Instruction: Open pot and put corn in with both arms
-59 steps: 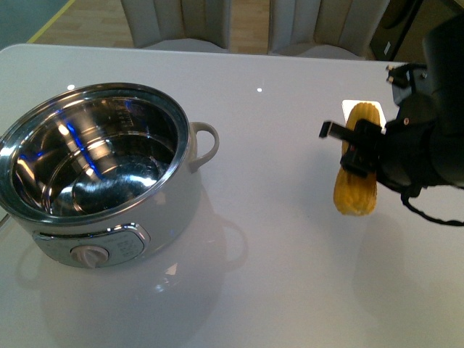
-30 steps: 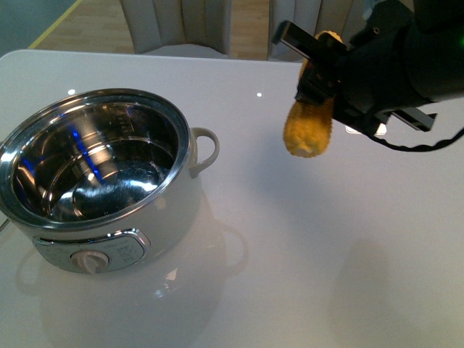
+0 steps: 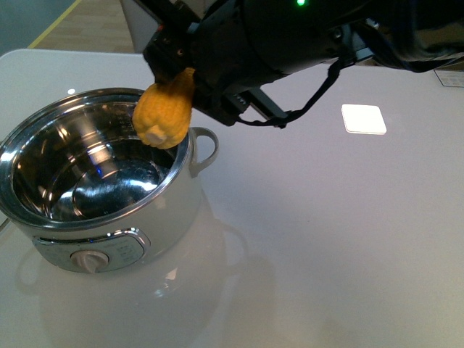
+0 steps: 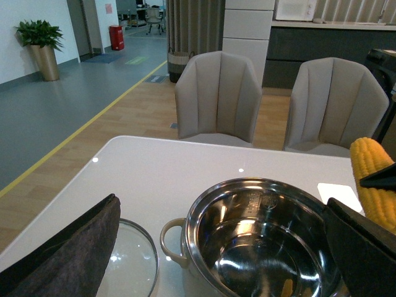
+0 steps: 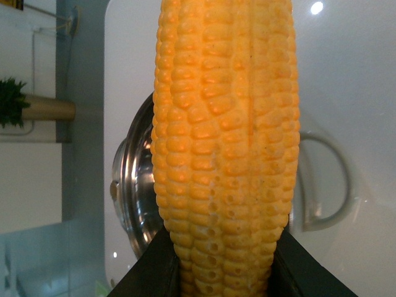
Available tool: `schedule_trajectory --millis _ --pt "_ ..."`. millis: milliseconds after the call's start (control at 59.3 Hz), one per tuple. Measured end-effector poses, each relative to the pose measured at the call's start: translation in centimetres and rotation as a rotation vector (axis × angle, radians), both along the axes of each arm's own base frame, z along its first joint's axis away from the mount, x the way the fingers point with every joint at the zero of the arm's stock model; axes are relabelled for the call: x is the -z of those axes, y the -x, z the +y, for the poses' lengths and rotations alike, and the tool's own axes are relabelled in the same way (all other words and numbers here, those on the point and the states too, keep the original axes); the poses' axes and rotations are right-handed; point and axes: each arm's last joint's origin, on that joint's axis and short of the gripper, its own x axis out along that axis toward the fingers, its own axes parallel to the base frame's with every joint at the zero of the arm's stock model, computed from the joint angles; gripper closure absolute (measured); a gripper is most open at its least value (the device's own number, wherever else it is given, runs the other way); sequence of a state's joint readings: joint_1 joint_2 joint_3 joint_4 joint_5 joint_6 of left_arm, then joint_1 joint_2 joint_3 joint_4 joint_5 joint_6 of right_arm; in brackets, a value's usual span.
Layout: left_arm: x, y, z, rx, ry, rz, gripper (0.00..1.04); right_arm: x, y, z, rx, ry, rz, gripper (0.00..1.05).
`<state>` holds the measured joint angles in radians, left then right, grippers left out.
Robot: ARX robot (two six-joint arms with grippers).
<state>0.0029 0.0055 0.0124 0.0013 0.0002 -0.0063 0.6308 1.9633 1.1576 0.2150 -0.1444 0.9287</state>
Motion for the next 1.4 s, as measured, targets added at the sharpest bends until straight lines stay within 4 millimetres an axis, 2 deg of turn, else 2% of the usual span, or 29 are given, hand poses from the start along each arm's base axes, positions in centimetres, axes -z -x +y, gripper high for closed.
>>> schedule_trajectory --millis 472,590,911,1315,1349,1400 --pt "0.0 0.0 0.0 0.0 0.0 0.0 0.07 2.0 1.7 4.5 -0.131 0.01 0.068 0.82" --pt "0.0 0.0 0.0 0.0 0.0 0.0 0.07 2.3 1.3 5.2 -0.127 0.011 0.067 0.82" --pt "0.0 0.0 0.0 0.0 0.0 0.0 0.07 1.6 -0.2 6.4 -0.065 -0.01 0.041 0.81" --pt "0.0 0.0 0.0 0.0 0.0 0.0 0.07 2.3 -0.2 6.5 -0.045 0.01 0.05 0.16" --pt "0.0 0.0 0.0 0.0 0.0 0.0 0.07 2.4 -0.1 6.4 -0.045 0.011 0.052 0.11" --pt "0.0 0.0 0.0 0.0 0.0 0.0 0.07 2.5 -0.1 6.3 -0.044 0.015 0.054 0.1"
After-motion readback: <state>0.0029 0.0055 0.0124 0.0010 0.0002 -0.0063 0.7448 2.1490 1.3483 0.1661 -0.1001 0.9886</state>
